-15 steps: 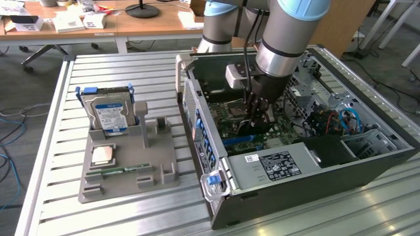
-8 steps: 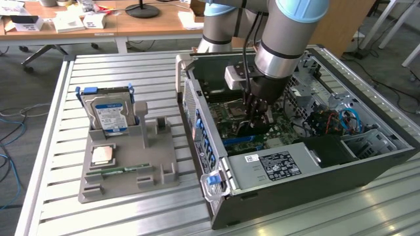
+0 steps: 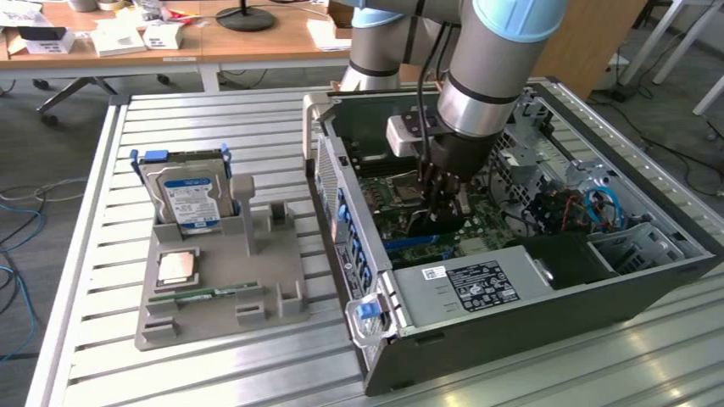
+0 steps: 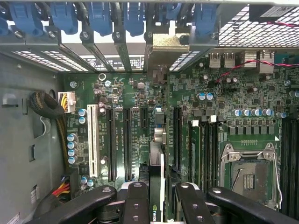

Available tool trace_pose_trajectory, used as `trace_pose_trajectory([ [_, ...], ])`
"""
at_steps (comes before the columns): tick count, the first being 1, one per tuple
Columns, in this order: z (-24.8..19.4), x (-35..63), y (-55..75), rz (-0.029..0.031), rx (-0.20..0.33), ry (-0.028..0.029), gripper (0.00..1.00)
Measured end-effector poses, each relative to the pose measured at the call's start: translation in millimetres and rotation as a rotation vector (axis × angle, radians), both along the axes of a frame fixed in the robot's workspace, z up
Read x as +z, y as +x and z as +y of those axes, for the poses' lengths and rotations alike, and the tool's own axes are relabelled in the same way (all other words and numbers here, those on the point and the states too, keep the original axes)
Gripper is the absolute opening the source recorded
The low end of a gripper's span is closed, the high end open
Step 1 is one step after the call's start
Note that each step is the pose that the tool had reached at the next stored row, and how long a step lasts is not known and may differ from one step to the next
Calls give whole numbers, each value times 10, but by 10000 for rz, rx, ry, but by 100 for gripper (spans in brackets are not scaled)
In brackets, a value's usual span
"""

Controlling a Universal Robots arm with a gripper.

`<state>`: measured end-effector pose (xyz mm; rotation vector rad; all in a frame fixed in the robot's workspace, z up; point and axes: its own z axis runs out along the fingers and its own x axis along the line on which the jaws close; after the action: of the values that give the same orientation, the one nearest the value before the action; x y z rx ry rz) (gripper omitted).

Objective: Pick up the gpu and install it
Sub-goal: 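Insert the gpu into the slot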

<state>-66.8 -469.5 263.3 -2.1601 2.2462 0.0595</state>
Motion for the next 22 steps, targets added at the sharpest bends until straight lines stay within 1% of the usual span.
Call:
trace_pose_trajectory([
  [22, 1, -3, -64, -2, 5, 0, 27],
])
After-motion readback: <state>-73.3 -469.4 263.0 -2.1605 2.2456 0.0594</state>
